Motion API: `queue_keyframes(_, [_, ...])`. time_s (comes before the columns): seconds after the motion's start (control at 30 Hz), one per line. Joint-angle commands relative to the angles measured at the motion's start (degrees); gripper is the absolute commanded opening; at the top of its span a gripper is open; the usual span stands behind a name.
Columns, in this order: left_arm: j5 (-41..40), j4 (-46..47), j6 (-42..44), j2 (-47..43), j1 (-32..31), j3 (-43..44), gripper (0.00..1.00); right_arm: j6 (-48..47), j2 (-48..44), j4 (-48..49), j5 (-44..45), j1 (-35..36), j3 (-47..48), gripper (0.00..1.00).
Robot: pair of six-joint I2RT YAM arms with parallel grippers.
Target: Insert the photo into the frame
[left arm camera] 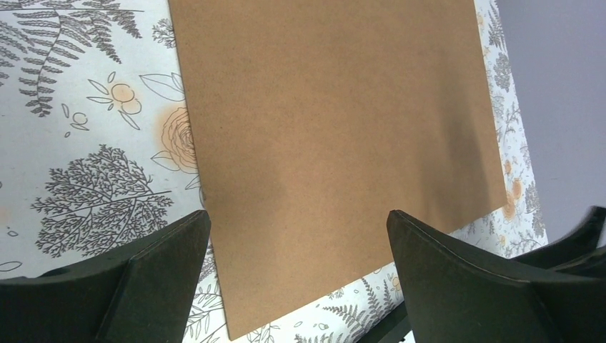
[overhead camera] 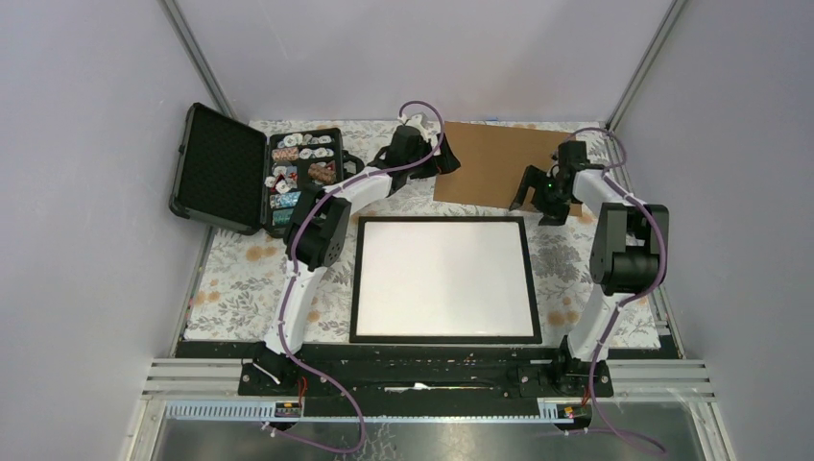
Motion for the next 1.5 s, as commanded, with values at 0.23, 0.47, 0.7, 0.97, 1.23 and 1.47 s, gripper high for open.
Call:
queue_keyframes(0.23, [-2.15, -1.23, -0.95, 1.30, 0.17, 3.49, 0.99, 7.98, 4.77, 3.52, 12.89, -8.48, 18.72, 1.00])
queue_keyframes(0.47, [-3.26, -1.18, -3.64, 2.01, -0.37, 2.56, 0.99, 7.02, 9.20, 2.27, 16.86, -10.09, 23.36, 1.00])
queue_keyframes(0.7, [-6.07, -1.97, -4.75, 2.36, -0.99, 2.14, 0.99, 1.42, 14.47, -2.14, 20.61, -11.49, 27.86, 1.00])
queue_keyframes(0.97, [-8.79, -2.28, -9.55, 3.04, -1.78, 1.05, 0.99, -0.73, 19.39, -3.90, 20.70, -11.50, 28.74, 1.00])
queue_keyframes(1.23, [-5.27, -2.77, -13.88, 6.50, -1.98, 2.79, 0.99, -0.79, 21.59, -4.03, 14.86, -11.58, 28.84, 1.00])
queue_keyframes(1.47, [-1.28, -1.45, -15.54, 8.22, -1.91, 3.86, 0.99, 0.25, 20.33, -2.49, 5.76, -11.58, 25.27, 1.00])
